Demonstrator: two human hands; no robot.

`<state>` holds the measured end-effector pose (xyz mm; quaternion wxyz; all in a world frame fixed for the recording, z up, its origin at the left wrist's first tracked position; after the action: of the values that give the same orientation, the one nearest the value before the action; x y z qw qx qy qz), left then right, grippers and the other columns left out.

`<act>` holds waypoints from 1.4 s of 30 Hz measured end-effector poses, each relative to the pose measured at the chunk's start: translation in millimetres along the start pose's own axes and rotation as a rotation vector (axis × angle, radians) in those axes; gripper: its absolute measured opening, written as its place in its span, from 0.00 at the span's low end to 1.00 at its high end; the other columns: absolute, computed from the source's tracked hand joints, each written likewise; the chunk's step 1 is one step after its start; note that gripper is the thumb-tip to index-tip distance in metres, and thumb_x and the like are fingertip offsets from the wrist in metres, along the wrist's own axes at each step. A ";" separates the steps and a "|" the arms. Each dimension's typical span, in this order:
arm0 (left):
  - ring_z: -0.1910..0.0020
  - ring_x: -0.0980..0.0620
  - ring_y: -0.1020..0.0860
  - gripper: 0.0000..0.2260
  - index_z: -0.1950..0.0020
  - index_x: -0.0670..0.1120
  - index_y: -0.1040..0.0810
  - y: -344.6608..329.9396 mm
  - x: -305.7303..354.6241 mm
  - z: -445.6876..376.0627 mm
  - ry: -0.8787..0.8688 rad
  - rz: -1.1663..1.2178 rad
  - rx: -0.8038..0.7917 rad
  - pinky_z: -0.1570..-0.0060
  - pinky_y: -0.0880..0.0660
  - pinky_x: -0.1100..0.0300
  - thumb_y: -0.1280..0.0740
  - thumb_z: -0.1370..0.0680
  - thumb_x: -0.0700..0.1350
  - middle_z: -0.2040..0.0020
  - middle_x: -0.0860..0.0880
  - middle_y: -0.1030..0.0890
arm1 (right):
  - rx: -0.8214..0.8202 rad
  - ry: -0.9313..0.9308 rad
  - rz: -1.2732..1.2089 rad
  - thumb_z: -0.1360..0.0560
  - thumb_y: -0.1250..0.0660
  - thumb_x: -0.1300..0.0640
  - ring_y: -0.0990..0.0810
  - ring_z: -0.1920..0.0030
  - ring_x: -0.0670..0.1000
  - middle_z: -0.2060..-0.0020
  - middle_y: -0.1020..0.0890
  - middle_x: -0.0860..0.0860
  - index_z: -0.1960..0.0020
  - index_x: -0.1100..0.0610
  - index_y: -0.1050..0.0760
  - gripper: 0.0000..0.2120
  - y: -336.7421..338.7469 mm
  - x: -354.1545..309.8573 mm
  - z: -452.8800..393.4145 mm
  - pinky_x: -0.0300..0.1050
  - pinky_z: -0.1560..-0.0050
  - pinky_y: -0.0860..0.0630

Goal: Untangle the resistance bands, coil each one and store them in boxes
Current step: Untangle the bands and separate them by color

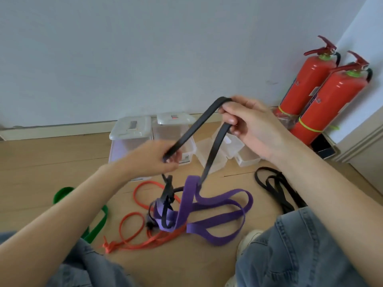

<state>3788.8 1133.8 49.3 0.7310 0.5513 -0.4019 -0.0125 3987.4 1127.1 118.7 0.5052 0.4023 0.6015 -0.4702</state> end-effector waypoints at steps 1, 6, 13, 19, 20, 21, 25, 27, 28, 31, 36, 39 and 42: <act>0.59 0.58 0.23 0.05 0.59 0.51 0.25 -12.4 -6.1 -0.1 0.048 -0.015 -0.078 0.54 0.29 0.64 0.35 0.23 0.46 0.61 0.55 0.21 | 0.026 0.023 -0.063 0.22 0.40 0.62 0.31 0.73 0.42 0.73 0.27 0.46 0.65 0.54 0.21 0.15 0.3 0.3 -0.3 0.32 0.74 0.35; 0.74 0.55 0.26 0.14 0.64 0.47 0.27 6.7 -7.8 -2.9 0.226 0.554 0.122 0.62 0.23 0.60 0.42 0.19 0.46 0.74 0.53 0.28 | 0.193 -0.003 0.349 0.21 0.41 0.59 0.31 0.75 0.41 0.74 0.27 0.45 0.59 0.57 0.24 0.11 23.3 0.0 0.9 0.31 0.76 0.35; 0.77 0.60 0.41 0.13 0.61 0.46 0.25 46.7 42.6 4.3 0.042 0.678 0.234 0.79 0.42 0.69 0.43 0.19 0.45 0.76 0.58 0.38 | -0.456 -0.485 1.263 0.25 0.33 0.52 0.24 0.66 0.45 0.45 0.22 0.52 0.29 0.53 0.40 0.28 1.7 50.1 17.3 0.35 0.68 0.25; 0.77 0.61 0.34 0.10 0.63 0.50 0.25 27.9 45.5 -4.6 -0.059 0.503 0.159 0.75 0.35 0.72 0.37 0.22 0.42 0.77 0.57 0.31 | -0.289 -0.232 0.334 0.26 0.34 0.54 0.29 0.75 0.46 0.71 0.23 0.50 0.55 0.59 0.23 0.08 -22.5 28.0 13.2 0.35 0.76 0.33; 0.75 0.62 0.30 0.08 0.61 0.50 0.25 22.8 37.1 -5.8 -0.058 0.462 0.154 0.71 0.32 0.73 0.36 0.22 0.42 0.75 0.59 0.28 | -0.242 -0.192 0.261 0.28 0.34 0.53 0.32 0.77 0.45 0.73 0.26 0.49 0.59 0.58 0.23 0.08 -19.8 22.4 11.9 0.33 0.77 0.36; 0.70 0.63 0.26 0.06 0.59 0.51 0.25 11.9 27.5 -6.8 -0.049 0.423 0.109 0.66 0.30 0.74 0.36 0.22 0.42 0.70 0.60 0.25 | -0.218 -0.151 0.197 0.29 0.34 0.52 0.34 0.77 0.44 0.74 0.28 0.48 0.61 0.57 0.23 0.09 -18.4 17.5 10.8 0.33 0.78 0.38; 0.57 0.55 0.26 0.05 0.54 0.50 0.32 -59.1 -14.0 0.6 0.067 0.123 -0.238 0.61 0.33 0.72 0.39 0.21 0.41 0.57 0.54 0.26 | -0.109 -0.010 -0.064 0.28 0.35 0.54 0.33 0.75 0.43 0.72 0.27 0.48 0.63 0.57 0.22 0.09 -8.9 6.3 4.8 0.32 0.77 0.36; 0.56 0.51 0.29 0.09 0.56 0.52 0.36 -67.7 -32.0 3.9 0.154 0.056 -0.257 0.59 0.34 0.64 0.41 0.20 0.40 0.57 0.50 0.28 | 0.007 0.033 -0.117 0.25 0.36 0.56 0.33 0.74 0.44 0.72 0.26 0.48 0.64 0.55 0.21 0.11 6.0 1.1 0.9 0.33 0.77 0.36; 0.56 0.50 0.28 0.07 0.55 0.51 0.35 -59.9 -36.2 3.2 0.194 0.069 -0.204 0.57 0.32 0.61 0.41 0.20 0.40 0.57 0.49 0.27 | 0.064 0.024 -0.044 0.23 0.37 0.56 0.34 0.75 0.44 0.72 0.26 0.48 0.63 0.55 0.22 0.11 14.1 -0.1 1.0 0.33 0.77 0.36; 0.64 0.52 0.25 0.06 0.56 0.49 0.30 -13.2 -26.0 -0.8 0.238 0.471 0.079 0.64 0.26 0.63 0.40 0.20 0.40 0.63 0.50 0.22 | 0.139 -0.142 0.547 0.23 0.37 0.55 0.29 0.76 0.44 0.69 0.22 0.48 0.56 0.57 0.24 0.07 32.3 9.0 4.3 0.33 0.77 0.32; 0.78 0.61 0.35 0.07 0.59 0.49 0.21 54.9 30.7 8.7 0.028 0.960 0.316 0.77 0.34 0.70 0.36 0.26 0.50 0.69 0.51 0.21 | -0.198 -0.464 1.188 0.31 0.27 0.48 0.20 0.63 0.44 0.39 0.24 0.48 0.26 0.49 0.46 0.40 21.5 34.7 13.7 0.37 0.63 0.23; 0.78 0.58 0.39 0.08 0.58 0.44 0.21 51.5 52.6 8.9 0.021 0.879 0.189 0.80 0.38 0.70 0.36 0.26 0.48 0.65 0.40 0.24 | -0.299 -0.285 0.808 0.34 0.26 0.46 0.23 0.49 0.35 0.32 0.35 0.37 0.30 0.40 0.41 0.38 -12.0 33.2 16.5 0.30 0.53 0.26; 0.78 0.58 0.39 0.10 0.57 0.41 0.23 43.5 59.8 6.1 0.012 0.868 0.146 0.81 0.41 0.70 0.33 0.30 0.47 0.59 0.37 0.27 | -0.305 -0.210 0.569 0.28 0.28 0.55 0.21 0.50 0.40 0.42 0.23 0.46 0.36 0.51 0.30 0.23 -33.7 43.2 13.4 0.39 0.51 0.25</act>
<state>3807.1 1118.4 119.6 0.6300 0.3817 -0.5919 0.3273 3951.0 1106.5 80.9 0.7296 0.4232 0.4734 -0.2538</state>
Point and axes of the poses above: each hand's wrist, its own z-axis away from the middle knuckle, its own y-axis out of the back of the hand, x = y × z, the point moved 4 cm from there along -z, towards the middle knuckle
